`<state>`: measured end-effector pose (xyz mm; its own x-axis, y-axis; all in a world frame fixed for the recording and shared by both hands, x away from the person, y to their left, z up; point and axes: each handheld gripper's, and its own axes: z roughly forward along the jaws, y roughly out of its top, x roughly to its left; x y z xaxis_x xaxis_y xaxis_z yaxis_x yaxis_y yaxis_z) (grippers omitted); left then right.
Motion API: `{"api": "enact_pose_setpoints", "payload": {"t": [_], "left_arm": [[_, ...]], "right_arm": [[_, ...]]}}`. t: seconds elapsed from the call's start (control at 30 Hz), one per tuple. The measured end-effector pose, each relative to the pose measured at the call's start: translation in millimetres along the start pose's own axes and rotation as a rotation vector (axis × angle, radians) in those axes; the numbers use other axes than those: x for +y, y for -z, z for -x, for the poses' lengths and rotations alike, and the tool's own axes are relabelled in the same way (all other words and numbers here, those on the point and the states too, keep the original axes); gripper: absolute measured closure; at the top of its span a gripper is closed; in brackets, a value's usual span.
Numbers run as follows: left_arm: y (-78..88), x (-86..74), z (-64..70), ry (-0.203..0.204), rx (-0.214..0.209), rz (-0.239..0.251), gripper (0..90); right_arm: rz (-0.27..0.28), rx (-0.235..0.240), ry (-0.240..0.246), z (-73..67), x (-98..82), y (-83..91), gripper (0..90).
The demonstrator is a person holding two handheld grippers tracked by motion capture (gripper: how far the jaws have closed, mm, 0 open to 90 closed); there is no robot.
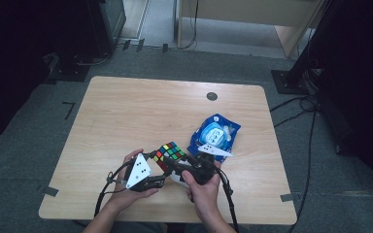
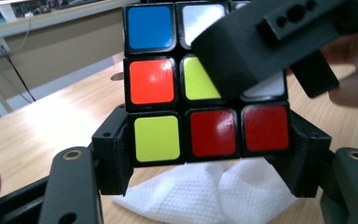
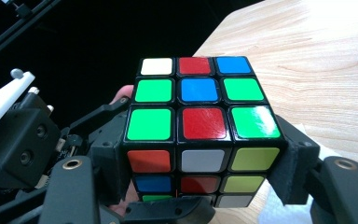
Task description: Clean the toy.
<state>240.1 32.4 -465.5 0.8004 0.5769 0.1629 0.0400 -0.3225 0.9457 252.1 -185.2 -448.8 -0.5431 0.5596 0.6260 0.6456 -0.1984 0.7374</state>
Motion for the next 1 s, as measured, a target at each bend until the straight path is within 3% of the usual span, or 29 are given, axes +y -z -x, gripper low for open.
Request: {"api": "enact_pose_setpoints", "payload": {"t": [0.03, 0.13, 0.27, 0.37, 0.47, 0.5, 0.63, 0.7, 0.8, 0.87, 1.0], "left_arm": [[1.0, 0.2, 0.2, -0.033, -0.001, -0.003, 31.1], [1.8, -0.1, -0.2, -0.051, -0.008, -0.005, 30.2], [1.2, -4.8, 0.6, -0.123, 0.003, -0.037, 30.9], [1.2, -6.7, -1.6, -0.132, 0.024, -0.045, 31.0], [2.5, -6.8, -3.5, -0.146, 0.049, -0.038, 32.0], [2.1, -8.1, -2.7, -0.181, 0.062, -0.048, 32.4], [0.8, -10.9, -0.1, -0.229, 0.066, -0.073, 31.2], [0.5, -11.8, 0.7, -0.239, 0.069, -0.080, 30.0], [-0.6, -12.8, 2.0, -0.247, 0.078, -0.091, 26.0], [-1.8, -13.4, 2.6, -0.251, 0.081, -0.104, 21.6], [-3.5, -13.6, 4.9, -0.250, 0.078, -0.116, 19.7]], "right_arm": [[-0.015, 0.002, 0.002, 1.1, 2.4, 0.9, 34.5], [-0.043, 0.005, 0.010, 2.0, 6.7, 2.1, 34.5], [-0.040, -0.008, 0.015, 3.7, 11.7, 6.7, 34.5], [-0.047, -0.018, 0.004, 6.9, 15.6, 10.5, 34.5], [-0.119, 0.015, -0.004, 8.8, 18.8, 8.0, 34.5], [-0.137, 0.021, 0.004, 8.0, 18.4, 6.4, 34.5], [-0.175, 0.029, 0.008, 4.9, 16.7, 1.8, 34.5], [-0.190, 0.018, 0.018, 4.7, 16.1, 0.3, 34.5], [-0.223, 0.024, -0.008, 7.3, 16.6, -1.0, 34.4], [-0.270, 0.017, -0.014, 9.3, 17.8, -2.5, 34.4], [-0.295, 0.017, -0.012, 10.5, 18.4, -3.3, 34.4]]}}
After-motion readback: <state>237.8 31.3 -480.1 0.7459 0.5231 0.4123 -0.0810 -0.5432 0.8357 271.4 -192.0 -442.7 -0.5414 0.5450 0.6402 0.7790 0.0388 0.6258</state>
